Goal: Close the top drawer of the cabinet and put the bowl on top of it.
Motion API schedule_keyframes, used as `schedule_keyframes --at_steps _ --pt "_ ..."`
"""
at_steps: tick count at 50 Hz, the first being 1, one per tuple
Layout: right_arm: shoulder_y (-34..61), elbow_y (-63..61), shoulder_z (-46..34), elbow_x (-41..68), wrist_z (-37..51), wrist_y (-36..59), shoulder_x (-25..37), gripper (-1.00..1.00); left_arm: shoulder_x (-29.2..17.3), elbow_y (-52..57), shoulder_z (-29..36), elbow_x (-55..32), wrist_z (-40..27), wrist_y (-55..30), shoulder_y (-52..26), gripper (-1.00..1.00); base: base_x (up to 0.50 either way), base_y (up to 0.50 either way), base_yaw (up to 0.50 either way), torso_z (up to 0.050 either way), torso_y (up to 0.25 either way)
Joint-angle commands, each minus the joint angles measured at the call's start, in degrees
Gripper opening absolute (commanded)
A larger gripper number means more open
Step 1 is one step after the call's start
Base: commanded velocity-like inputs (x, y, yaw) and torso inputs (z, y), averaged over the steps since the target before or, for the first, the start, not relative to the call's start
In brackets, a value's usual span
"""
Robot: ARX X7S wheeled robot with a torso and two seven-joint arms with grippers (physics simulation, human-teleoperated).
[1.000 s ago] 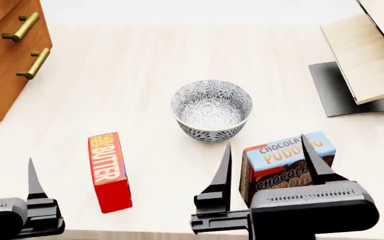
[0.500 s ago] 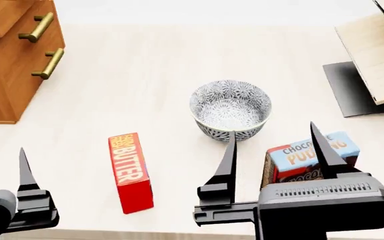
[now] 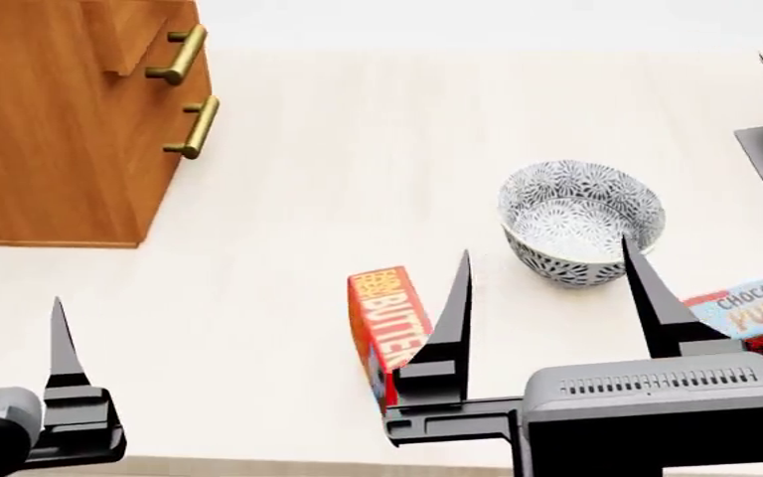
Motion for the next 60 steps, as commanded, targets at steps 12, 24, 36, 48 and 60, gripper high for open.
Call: schedule_keyframes --at_steps 12,24,36,48,60 --pt "0.1 0.8 -0.7 0.8 0.8 -1.0 0.8 1.00 -0.9 0.5 0.5 -0.8 -1.3 -0.5 -0.4 1.00 0.00 0.50 0.00 0.000 0.000" --pt "0.2 0.7 -0.9 1.3 1.4 -1.6 1.0 1.00 -1.3 0.9 0.5 -1.3 -2.0 -0.6 -0.2 1.00 0.00 0.20 0.00 0.000 0.000" --pt "-0.1 1.3 -1.6 1.6 1.6 -1.4 1.6 1.00 -1.6 1.1 1.0 -1.5 -2.8 -0.9 -0.2 1.00 0.00 0.00 0.00 0.000 0.000" --pt "-0.8 2.0 -3.5 0.0 2.5 -3.0 2.9 1.00 -1.7 0.9 1.5 -1.9 -3.5 -0.9 -0.4 1.00 0.00 -0.14 0.00 0.000 0.000" --pt "-1.0 1.7 -3.9 0.5 2.4 -4.4 3.6 1.00 -2.2 1.5 1.9 -2.2 -3.9 -1.5 -0.6 1.00 0.06 0.00 0.00 0.000 0.000"
